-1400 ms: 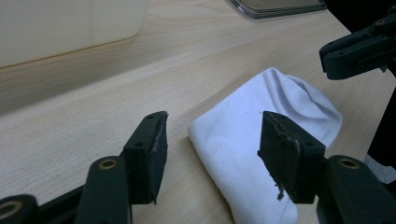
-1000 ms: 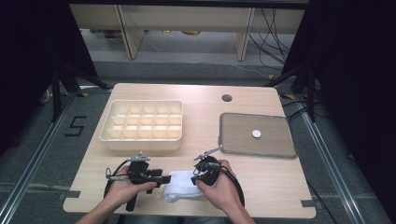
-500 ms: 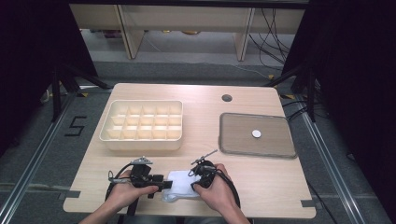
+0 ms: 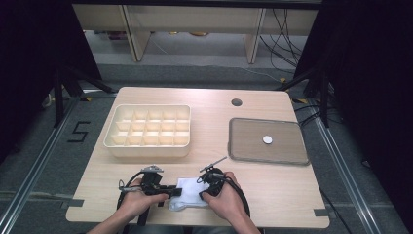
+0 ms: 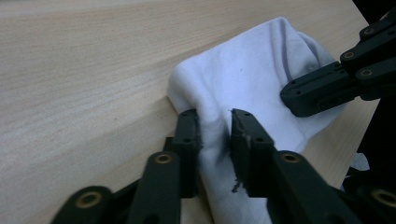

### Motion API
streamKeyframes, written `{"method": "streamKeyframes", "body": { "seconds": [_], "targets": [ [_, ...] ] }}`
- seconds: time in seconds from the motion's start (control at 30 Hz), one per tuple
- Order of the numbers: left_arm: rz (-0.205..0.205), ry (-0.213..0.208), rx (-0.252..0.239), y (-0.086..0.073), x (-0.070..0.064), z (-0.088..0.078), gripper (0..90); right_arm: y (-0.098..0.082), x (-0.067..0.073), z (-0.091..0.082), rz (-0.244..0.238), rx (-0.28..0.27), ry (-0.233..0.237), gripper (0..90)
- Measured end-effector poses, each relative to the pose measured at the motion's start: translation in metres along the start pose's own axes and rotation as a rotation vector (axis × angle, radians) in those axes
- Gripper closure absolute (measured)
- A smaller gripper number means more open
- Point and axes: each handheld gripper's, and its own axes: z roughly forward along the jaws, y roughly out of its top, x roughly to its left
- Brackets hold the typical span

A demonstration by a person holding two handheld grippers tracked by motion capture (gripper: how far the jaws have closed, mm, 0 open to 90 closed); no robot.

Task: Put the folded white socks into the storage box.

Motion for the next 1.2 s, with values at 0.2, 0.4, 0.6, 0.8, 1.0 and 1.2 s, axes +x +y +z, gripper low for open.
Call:
{"method": "streamKeyframes", "body": {
  "seconds": [0.2, 0.4, 0.6, 0.8, 1.0, 1.2],
  "targets": [
    [-0.030, -0.056, -0.028, 0.006, -0.001, -0.009, 83.1, 0.000, 0.000, 0.000, 0.001, -0.001, 0.000, 90.0],
    [-0.044, -0.108, -0.065, 0.012, -0.009, -0.016, 82.9, 0.001, -0.001, 0.001, 0.013, -0.007, 0.011, 90.0],
    [-0.031, -0.133, -0.077, 0.018, -0.017, -0.018, 83.1, 0.004, 0.000, 0.003, 0.010, -0.011, 0.011, 90.0],
    [-0.030, -0.146, -0.083, 0.022, -0.022, -0.020, 83.4, 0.007, 0.003, 0.005, 0.011, -0.005, 0.017, 90.0],
    [-0.032, -0.154, -0.084, 0.025, -0.023, -0.021, 83.5, 0.009, 0.007, 0.008, 0.018, -0.012, 0.035, 90.0],
    [-0.030, -0.155, -0.080, 0.026, -0.024, -0.021, 83.6, 0.012, 0.011, 0.011, 0.007, -0.013, 0.039, 90.0]
  ]
}}
